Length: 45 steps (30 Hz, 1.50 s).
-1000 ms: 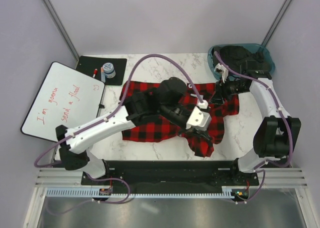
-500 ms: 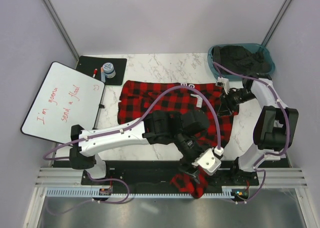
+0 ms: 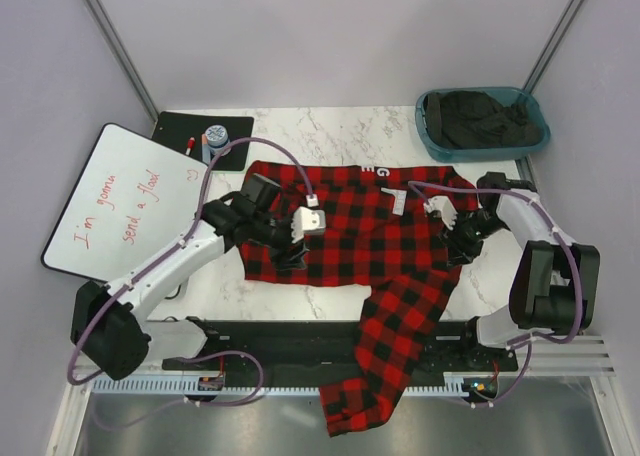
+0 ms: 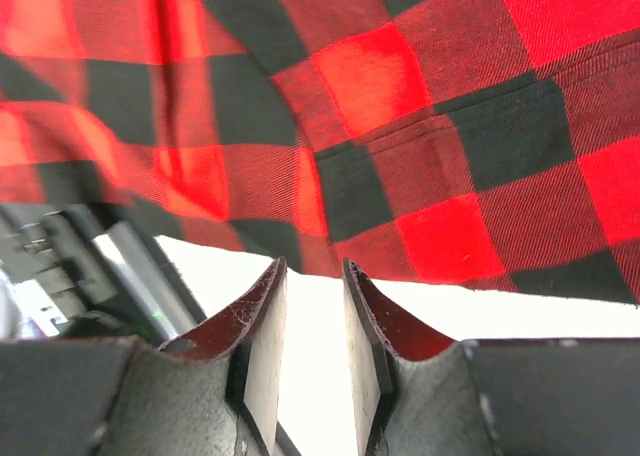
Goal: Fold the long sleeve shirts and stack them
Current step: Fold the shirt
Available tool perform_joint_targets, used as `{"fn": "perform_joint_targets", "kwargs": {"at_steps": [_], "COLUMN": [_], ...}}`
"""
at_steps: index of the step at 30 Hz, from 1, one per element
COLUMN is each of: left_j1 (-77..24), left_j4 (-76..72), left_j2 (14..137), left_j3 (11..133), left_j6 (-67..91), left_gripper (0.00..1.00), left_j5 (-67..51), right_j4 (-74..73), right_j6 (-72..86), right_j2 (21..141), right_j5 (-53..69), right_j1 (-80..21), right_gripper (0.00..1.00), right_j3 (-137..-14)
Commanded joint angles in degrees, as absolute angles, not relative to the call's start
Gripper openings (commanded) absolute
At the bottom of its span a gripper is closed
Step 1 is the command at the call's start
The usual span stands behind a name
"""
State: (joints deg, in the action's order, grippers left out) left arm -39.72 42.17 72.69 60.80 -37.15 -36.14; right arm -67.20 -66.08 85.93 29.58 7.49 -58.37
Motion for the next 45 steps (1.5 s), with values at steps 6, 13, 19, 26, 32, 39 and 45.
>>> {"fn": "perform_joint_targets", "kwargs": {"at_steps": [6,13,19,26,32,39,45], "left_j1": [-19.3,-18.1,-18.0,-17.7,-17.6,-17.7,-17.6], "left_j4": [39.8,40.0,40.2,39.7,39.0,35.6,33.3], "left_j2": [78.5,72.4,73.4,73.4,73.1,73.7,75.5], "left_j3": [47.0,40.5,40.5,39.6,37.7,35.8,34.8], "left_j6": [-56.6,-64.8,-63.0,-62.7,-65.0,-66.8,-68.7], "left_gripper": [0.53,0.53,0.53,0.57,0.58,0.6,0.58], "left_j5": [-29.9,-27.4,-27.9,-28.7,-27.6,-27.4,-27.2], "right_j4": [-54.2,-63.7,-61.5,-53.0,-47.2,-43.9,-46.8], "right_j6": [-64.9,-75.7,-73.8,-67.8,-65.7,-64.0,-63.8], "right_j2": [90.8,76.7,66.9,64.3,65.5,67.7,66.3], "right_j5": [19.9,22.9,21.5,18.0,15.2,14.1,14.2], "right_j1": [5.3,4.5,-5.7,-14.3,-17.3,-17.7,-17.8], "right_gripper": [0.33,0.42,0.51,0.53,0.52,0.2,0.0], "right_j3": [-55.5,-48.4,-40.2,-34.7,-31.4,-31.4,-32.5]}}
